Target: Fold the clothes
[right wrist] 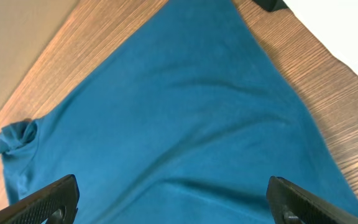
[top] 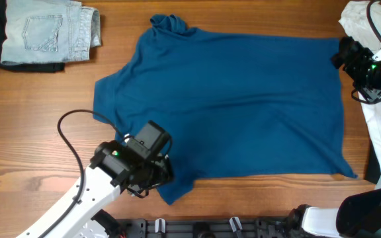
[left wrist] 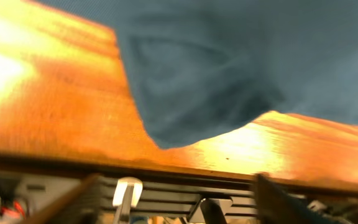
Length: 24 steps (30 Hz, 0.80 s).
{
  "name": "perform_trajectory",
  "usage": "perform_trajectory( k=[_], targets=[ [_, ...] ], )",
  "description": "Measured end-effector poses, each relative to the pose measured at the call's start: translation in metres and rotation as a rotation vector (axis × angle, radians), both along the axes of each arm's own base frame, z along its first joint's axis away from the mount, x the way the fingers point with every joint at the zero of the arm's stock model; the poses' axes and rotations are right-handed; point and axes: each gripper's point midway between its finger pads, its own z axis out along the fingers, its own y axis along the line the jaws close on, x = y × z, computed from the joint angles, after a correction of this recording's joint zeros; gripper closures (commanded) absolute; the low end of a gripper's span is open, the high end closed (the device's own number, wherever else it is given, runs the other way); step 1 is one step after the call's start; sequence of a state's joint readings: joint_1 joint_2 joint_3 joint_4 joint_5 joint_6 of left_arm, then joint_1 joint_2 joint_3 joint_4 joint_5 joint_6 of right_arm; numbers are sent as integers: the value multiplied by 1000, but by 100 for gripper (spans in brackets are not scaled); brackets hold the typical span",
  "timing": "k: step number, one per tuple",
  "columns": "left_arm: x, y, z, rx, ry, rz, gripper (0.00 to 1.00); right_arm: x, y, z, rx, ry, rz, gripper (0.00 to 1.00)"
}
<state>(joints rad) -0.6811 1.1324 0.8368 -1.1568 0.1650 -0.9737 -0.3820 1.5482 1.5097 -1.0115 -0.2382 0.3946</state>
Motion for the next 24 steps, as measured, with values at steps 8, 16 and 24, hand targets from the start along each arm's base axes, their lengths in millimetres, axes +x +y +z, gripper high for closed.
perform_trajectory(
  k=[8,16,24],
  targets=[
    [-10,1,-34,90,113,106,0,-2,4,-1,18,6,8,0],
    [-19,1,-74,174,244,124,1,-20,7,-11,38,96,-15,3],
    [-14,-13,-92,132,267,130,11,-50,13,9,23,107,-52,2]
  ],
)
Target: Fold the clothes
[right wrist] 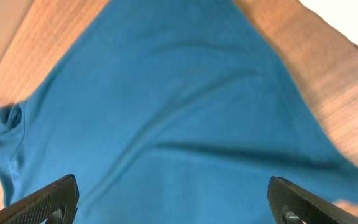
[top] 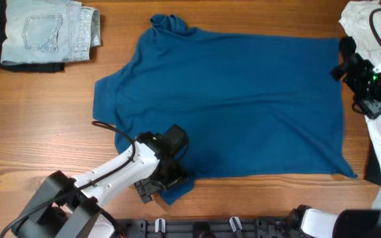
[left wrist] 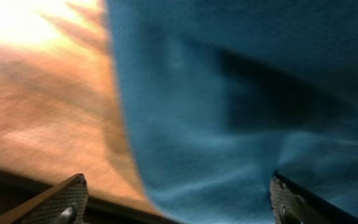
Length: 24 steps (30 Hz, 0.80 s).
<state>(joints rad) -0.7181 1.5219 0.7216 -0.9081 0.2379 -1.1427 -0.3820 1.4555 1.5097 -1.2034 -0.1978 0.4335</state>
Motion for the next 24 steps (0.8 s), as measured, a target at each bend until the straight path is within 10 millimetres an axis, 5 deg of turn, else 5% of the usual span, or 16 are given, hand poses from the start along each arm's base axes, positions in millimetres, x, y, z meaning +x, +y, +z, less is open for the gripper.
perform_trajectory(
  k=[8,18,24],
  targets=[
    [-6,0,-10,-26,9,3,14,-41,16,6,39,80,-18,2],
    [-8,-4,-12,-69,0,7,12,-113,26,-35,90,398,-176,0],
    [-8,-6,-13,-77,0,7,12,-133,17,-61,52,476,-350,0]
  ],
)
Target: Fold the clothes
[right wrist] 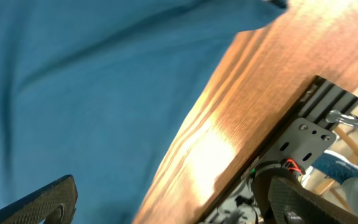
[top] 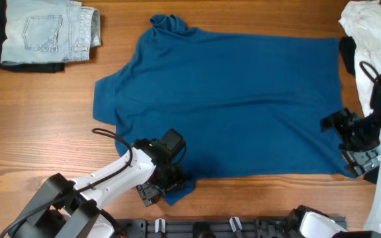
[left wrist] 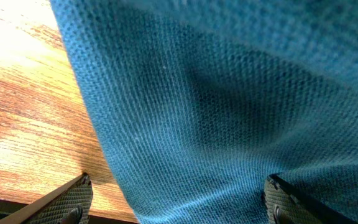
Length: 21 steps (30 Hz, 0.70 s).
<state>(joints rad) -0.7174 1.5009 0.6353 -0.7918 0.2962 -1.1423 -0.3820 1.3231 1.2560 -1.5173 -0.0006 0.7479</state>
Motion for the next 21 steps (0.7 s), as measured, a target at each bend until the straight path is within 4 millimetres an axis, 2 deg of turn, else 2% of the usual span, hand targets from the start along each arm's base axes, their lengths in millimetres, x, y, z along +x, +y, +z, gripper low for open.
perform_trajectory(
  k=[6,8,14,21],
  targets=[
    [0,0,0,0,1,0,12,-10,-12,-38,-32,45,-126,0],
    [0,0,0,-1,1,0,12,-12,-19,-43,-39,44,-173,0],
    [0,0,0,-2,-1,0,12,-15,-60,-43,-83,-17,-305,0],
    [0,-1,0,-3,-2,1,12,-21,-90,-42,-128,-64,-381,0]
  ],
)
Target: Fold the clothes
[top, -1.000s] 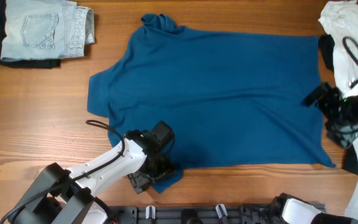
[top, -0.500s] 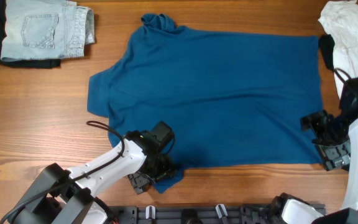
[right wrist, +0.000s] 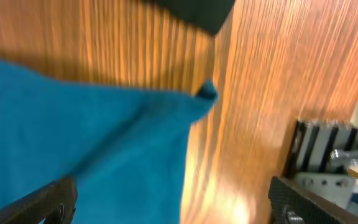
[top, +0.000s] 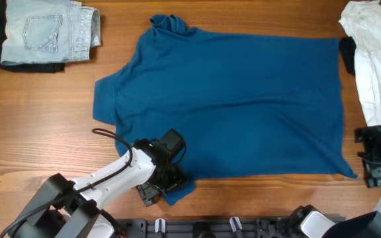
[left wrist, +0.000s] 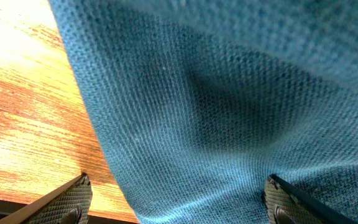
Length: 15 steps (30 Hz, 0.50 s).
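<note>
A blue T-shirt (top: 237, 106) lies spread flat on the wooden table (top: 38, 125), collar at the far left. My left gripper (top: 166, 184) stands open, low over the shirt's near-left sleeve. In the left wrist view blue knit fabric (left wrist: 216, 93) fills the frame and lies between the fingers of the left gripper (left wrist: 178, 204). My right gripper (top: 372, 162) is open beside the shirt's near-right hem corner (top: 350, 174). The blurred right wrist view shows that corner (right wrist: 207, 92) ahead of the right gripper (right wrist: 176, 205), with wood around it.
Folded light jeans (top: 45, 30) rest on a dark garment at the far left. A white garment (top: 376, 59) lies along the right edge, with a small black item (top: 346, 53) beside it. A metal rack (top: 230, 228) runs along the front edge.
My right gripper has moved from over the shirt's right hem toward the front right, and now sits off the cloth next to the near-right corner. The left gripper has stayed on the sleeve.
First my left gripper was over bare wood beside the near-left sleeve and the right one was at the shirt's far-right corner. Then the left gripper was low on the sleeve. Later the right gripper was by the near-right hem, and now at its corner.
</note>
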{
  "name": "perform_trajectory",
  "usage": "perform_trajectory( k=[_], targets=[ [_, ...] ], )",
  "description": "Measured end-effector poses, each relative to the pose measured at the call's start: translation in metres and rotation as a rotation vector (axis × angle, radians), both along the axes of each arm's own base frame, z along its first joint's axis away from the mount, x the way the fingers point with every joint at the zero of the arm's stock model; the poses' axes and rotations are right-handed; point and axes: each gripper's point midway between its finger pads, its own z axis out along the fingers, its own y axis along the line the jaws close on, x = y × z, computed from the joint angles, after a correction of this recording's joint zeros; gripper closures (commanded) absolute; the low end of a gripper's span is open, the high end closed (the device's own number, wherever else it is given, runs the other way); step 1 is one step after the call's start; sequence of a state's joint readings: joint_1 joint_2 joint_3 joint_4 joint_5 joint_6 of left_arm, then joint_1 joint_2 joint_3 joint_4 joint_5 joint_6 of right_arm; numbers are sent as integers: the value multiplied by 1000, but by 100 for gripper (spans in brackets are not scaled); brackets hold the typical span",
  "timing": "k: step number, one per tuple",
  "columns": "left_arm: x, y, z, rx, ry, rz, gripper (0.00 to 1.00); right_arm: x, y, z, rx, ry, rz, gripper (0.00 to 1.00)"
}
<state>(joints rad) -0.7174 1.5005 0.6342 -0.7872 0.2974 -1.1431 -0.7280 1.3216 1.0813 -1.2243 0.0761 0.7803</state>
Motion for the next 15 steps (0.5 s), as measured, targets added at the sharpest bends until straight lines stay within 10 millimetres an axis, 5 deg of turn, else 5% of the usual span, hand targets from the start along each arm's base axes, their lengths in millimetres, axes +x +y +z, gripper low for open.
perform_trajectory(
  k=[6,15],
  targets=[
    [0,0,0,-1,-1,0,11,-16,-21,-7,3,7,-110,0],
    [1,-1,0,-3,-3,7,11,-31,-3,-73,101,78,-122,0]
  ],
)
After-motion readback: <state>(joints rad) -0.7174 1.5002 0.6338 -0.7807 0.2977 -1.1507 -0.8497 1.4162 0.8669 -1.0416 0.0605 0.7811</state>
